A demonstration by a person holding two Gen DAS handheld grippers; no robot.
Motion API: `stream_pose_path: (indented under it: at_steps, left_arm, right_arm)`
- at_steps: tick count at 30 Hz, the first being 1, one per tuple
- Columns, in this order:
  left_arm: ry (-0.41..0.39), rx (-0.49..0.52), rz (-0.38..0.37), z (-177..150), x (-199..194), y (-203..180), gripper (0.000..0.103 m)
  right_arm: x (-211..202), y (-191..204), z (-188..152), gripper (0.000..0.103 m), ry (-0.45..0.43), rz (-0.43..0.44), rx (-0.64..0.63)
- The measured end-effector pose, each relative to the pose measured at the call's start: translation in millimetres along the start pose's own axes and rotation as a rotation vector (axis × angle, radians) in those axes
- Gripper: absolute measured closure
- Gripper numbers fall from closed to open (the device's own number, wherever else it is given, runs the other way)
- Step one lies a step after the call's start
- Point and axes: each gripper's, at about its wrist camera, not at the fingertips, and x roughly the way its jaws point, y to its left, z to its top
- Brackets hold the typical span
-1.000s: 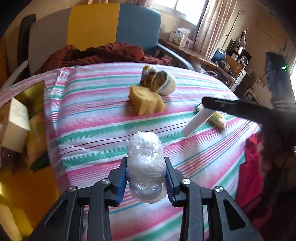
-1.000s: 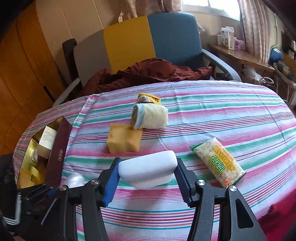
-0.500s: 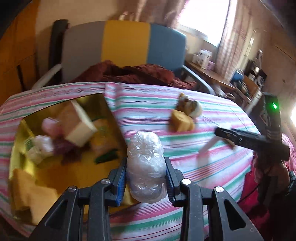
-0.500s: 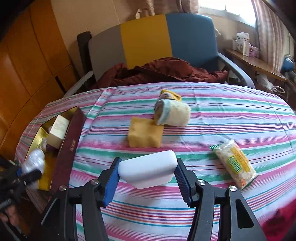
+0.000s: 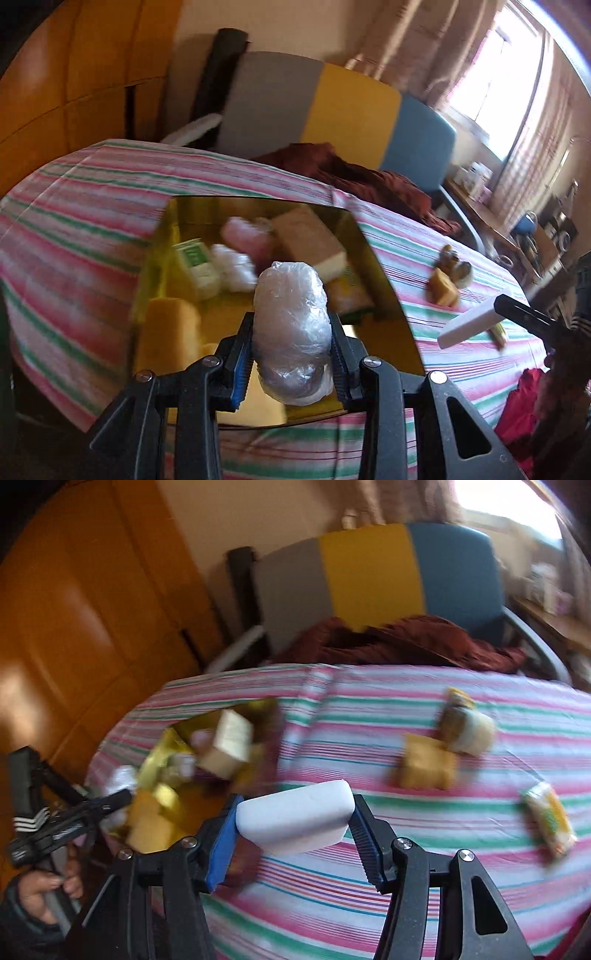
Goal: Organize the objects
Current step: 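Carry wrapped ball with left tool while right tool carries white block into tray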
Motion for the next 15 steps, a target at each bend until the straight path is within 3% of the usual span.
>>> stream_pose_path:
  at_steps: [6,15]
  left_arm:
    - [-0.046,0.016,0.044,-3.9,-15.4,10.0,0.067]
    - [-0.074,0.054,0.073,-5.6,-20.8,9.0,0.067]
  right_arm:
    - [23.7,65.3,-1.3,0.044,0.051,0.087,-0.114]
    - [45.5,99.2,-9.9,0.043,0.121,0.079,-0.168]
